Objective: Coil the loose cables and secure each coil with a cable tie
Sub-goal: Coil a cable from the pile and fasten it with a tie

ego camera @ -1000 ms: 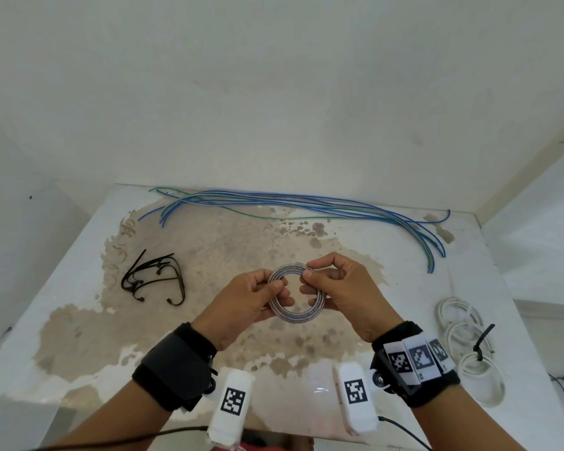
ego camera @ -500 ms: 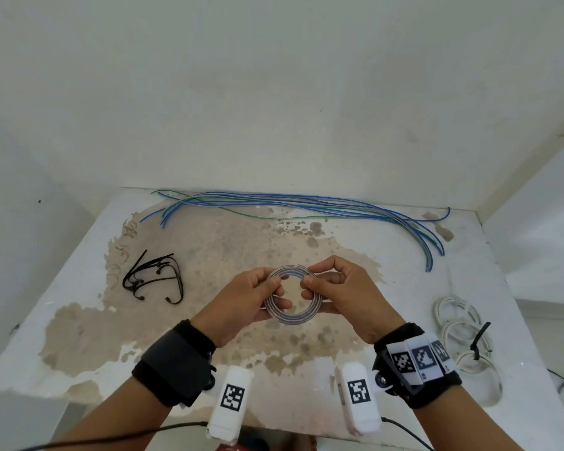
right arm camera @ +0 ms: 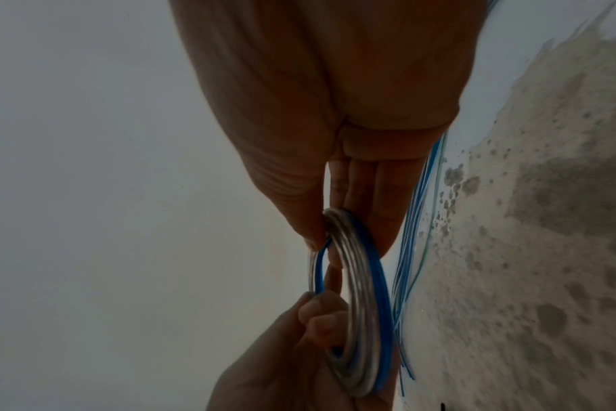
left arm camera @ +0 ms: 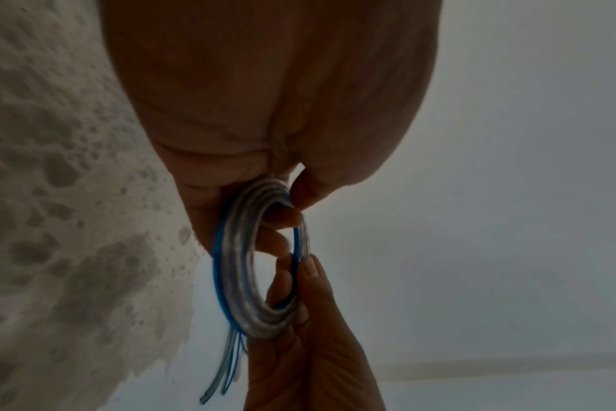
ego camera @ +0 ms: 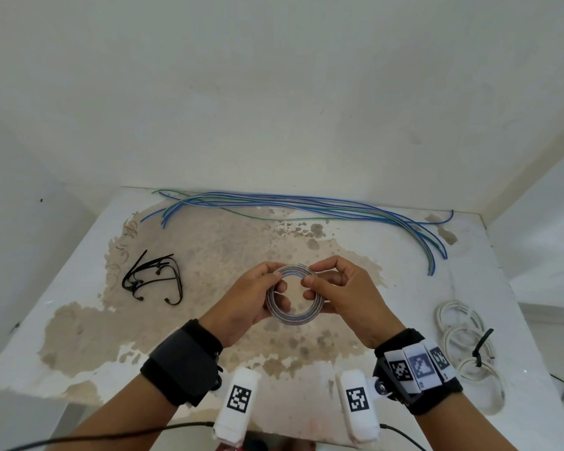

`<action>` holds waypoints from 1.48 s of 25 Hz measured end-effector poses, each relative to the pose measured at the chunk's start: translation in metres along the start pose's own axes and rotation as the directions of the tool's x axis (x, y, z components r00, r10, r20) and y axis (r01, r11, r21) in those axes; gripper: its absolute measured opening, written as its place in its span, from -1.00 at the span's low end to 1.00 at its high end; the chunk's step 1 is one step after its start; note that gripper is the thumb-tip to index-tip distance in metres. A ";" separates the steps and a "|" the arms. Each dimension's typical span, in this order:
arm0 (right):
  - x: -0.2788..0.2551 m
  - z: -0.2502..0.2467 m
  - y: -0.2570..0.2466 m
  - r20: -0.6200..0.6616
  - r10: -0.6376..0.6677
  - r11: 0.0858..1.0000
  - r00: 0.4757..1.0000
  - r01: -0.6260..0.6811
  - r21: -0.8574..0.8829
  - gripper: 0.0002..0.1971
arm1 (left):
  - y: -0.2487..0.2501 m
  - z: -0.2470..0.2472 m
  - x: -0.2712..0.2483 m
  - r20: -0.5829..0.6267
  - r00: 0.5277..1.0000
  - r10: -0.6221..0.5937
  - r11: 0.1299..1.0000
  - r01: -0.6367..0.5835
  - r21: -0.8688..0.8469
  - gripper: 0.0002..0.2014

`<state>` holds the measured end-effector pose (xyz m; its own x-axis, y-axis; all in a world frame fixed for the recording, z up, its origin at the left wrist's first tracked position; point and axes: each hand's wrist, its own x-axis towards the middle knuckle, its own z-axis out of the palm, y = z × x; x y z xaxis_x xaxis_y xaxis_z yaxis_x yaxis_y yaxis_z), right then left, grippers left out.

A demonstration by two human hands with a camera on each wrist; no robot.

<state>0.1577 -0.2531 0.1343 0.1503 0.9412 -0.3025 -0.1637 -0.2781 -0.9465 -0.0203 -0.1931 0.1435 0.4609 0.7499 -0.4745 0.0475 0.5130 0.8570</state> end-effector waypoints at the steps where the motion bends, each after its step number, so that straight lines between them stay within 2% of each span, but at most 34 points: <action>1: 0.001 0.000 -0.001 0.009 0.004 1.000 1.000 -0.005 0.010 -0.79 | 0.000 -0.001 -0.001 -0.002 0.999 0.040 0.997 -0.040 0.064 -0.75; 3: 0.005 0.003 -0.003 0.044 0.016 1.000 0.999 -0.017 0.022 -0.77 | -0.003 -0.002 -0.003 -0.038 0.992 0.124 0.972 -0.114 0.206 -0.74; 5: 0.007 0.007 -0.004 0.082 0.023 0.999 0.996 -0.024 0.021 -0.74 | -0.007 -0.002 -0.004 -0.100 0.981 0.168 0.963 -0.141 0.228 -0.74; 10: 0.013 0.018 -0.004 0.114 0.016 1.000 0.993 -0.014 -0.017 -0.73 | -0.006 -0.006 -0.006 -0.223 0.972 0.081 0.993 -0.098 -0.069 -0.75; 16: 0.016 0.024 -0.004 0.115 -0.008 0.998 0.993 0.015 -0.059 -0.74 | -0.006 -0.008 -0.009 -0.217 0.975 0.042 0.934 -0.115 -0.338 -0.77; 18: 0.015 0.022 -0.003 0.113 -0.007 0.998 0.994 0.013 -0.058 -0.75 | -0.008 -0.007 -0.008 -0.217 0.976 0.033 0.921 -0.114 -0.372 -0.76; 21: 0.013 0.021 -0.001 0.102 -0.022 0.997 0.995 0.029 -0.075 -0.77 | -0.011 -0.002 -0.005 -0.251 0.967 0.048 0.939 -0.130 -0.318 -0.78; 24: 0.015 0.016 0.000 0.070 -0.034 0.996 0.997 0.039 -0.083 -0.80 | -0.011 -0.002 -0.002 -0.211 0.976 0.048 0.966 -0.099 -0.240 -0.75; 28: 0.014 0.003 -0.007 0.140 0.058 0.997 0.988 -0.052 -0.048 -0.76 | 0.002 -0.012 -0.004 -0.084 0.996 0.040 0.997 -0.034 0.076 -0.67; 30: 0.013 0.001 -0.011 0.210 0.090 0.993 0.974 -0.071 -0.094 -0.74 | 0.009 -0.012 -0.004 -0.019 0.998 0.059 0.969 -0.053 0.241 -0.70; 33: 0.015 0.005 -0.013 0.247 0.090 0.991 0.965 -0.062 -0.119 -0.73 | 0.006 -0.006 -0.003 0.047 0.985 0.166 0.876 -0.169 0.451 -0.75; 37: 0.022 0.014 -0.013 0.232 0.082 0.993 0.969 -0.060 -0.097 -0.77 | -0.001 -0.012 -0.001 0.024 0.970 0.243 0.854 -0.226 0.468 -0.77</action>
<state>0.1497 -0.2259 0.1416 -0.0939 0.9341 -0.3445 -0.0770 -0.3518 -0.9329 -0.0318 -0.1894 0.1411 0.4802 0.8418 -0.2467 0.3511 0.0733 0.9335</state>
